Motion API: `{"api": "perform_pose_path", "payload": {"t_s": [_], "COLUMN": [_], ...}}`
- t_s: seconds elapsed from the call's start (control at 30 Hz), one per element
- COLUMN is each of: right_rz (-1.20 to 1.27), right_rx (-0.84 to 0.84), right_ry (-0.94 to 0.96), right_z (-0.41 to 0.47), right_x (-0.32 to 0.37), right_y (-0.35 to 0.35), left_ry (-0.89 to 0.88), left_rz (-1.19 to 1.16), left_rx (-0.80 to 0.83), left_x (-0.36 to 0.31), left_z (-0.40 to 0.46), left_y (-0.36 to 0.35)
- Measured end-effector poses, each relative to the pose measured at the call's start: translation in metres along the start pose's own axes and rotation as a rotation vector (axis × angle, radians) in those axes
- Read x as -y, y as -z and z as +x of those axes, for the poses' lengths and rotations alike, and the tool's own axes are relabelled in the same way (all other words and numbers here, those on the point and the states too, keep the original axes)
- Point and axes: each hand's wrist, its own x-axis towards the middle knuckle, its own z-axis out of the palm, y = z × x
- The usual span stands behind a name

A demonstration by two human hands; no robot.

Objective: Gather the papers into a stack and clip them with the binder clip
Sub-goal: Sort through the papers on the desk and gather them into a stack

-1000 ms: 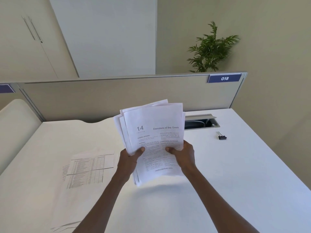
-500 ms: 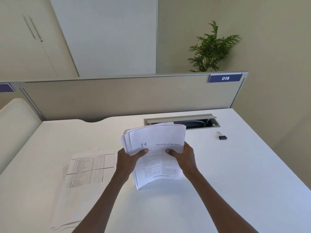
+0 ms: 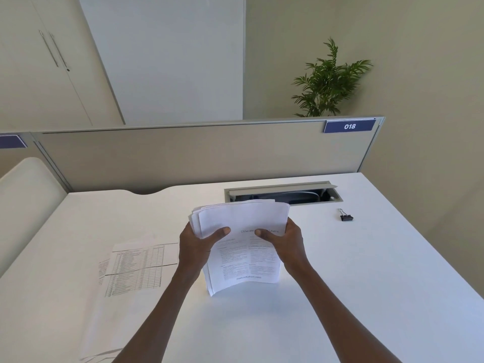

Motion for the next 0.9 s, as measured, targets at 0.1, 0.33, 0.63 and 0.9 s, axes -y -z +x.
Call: {"api": "perform_pose_path", "payload": {"t_s": [0.1,0.33,0.63,0.9], "right_rz": [-0.015,0.016,0.044,-0.048], "right_rx": [0.016,-0.006,0.013,0.032], "right_ry": [0.015,0.007,0.002,-0.038], "right_z": [-0.001,-0.002,0.002,0.000], "right_x": [-0.002,-0.002,0.001,-0.027], "right_y": [-0.001,-0.001,0.002,0.001], "left_ry": [-0.003,-0.043,-0.070,-0.005], "left_rz": [-0.002,0.062,0.075,0.117], "left_rx": [0.015,-0.022,-0.029,0.029], "left_x": [0.000,0.005,0.002,0.028], "left_z": [0.000,0.001,0.004,-0.006], "left_y": [0.000,-0.004,0.000,0.002]}}
